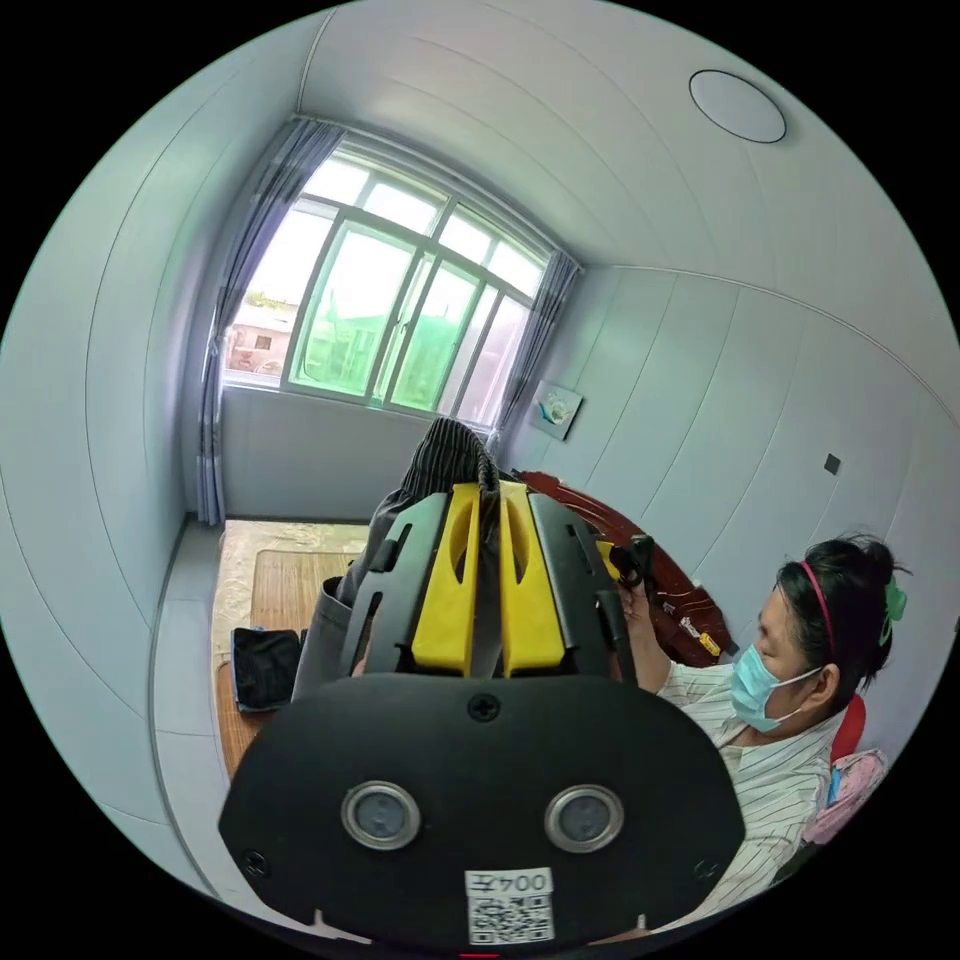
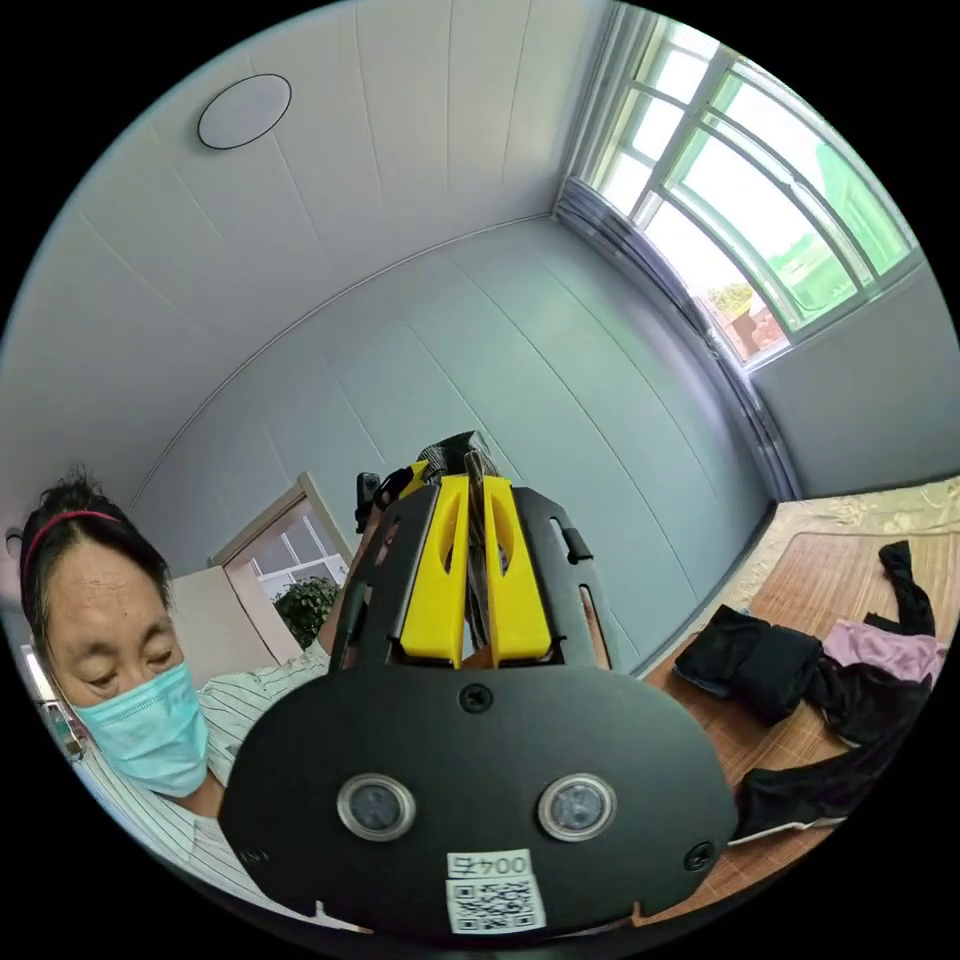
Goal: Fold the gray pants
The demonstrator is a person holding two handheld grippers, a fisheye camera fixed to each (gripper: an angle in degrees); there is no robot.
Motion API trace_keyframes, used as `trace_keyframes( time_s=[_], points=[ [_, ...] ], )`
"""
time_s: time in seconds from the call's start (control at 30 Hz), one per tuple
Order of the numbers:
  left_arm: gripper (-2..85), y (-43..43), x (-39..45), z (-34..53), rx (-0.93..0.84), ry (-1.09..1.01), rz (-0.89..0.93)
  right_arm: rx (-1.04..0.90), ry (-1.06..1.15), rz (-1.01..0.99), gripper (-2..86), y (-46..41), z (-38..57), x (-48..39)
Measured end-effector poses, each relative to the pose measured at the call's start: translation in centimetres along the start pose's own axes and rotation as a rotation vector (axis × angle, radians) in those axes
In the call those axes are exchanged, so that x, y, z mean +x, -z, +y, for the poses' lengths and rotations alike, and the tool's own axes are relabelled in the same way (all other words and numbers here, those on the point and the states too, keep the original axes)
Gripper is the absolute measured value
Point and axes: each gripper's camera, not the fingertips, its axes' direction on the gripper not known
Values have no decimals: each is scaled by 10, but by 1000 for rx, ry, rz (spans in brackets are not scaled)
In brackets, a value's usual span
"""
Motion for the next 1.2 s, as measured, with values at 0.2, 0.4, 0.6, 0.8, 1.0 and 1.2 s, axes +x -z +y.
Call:
trace_keyframes(
  time_s=[0.2, 0.4, 0.6, 0.8, 1.0, 1.2],
  points=[
    [25, -193, -71, 36, -296, 158, 95, 13, -187, 256, 26, 70, 77, 145],
    [27, -390, -103, 117, -590, 253, 124, -21, -441, 527, 26, 136, 162, 271],
    [28, -522, -86, 173, -858, 241, 182, -57, -635, 691, 23, 168, 228, 333],
    [26, -590, -56, 179, -980, 173, 256, -17, -690, 710, 25, 165, 262, 343],
    [24, -612, -62, 174, -964, 214, 357, 3, -668, 666, 27, 144, 291, 342],
    [22, -612, -100, 183, -850, 349, 447, -35, -558, 684, 31, 121, 314, 331]
  ],
)
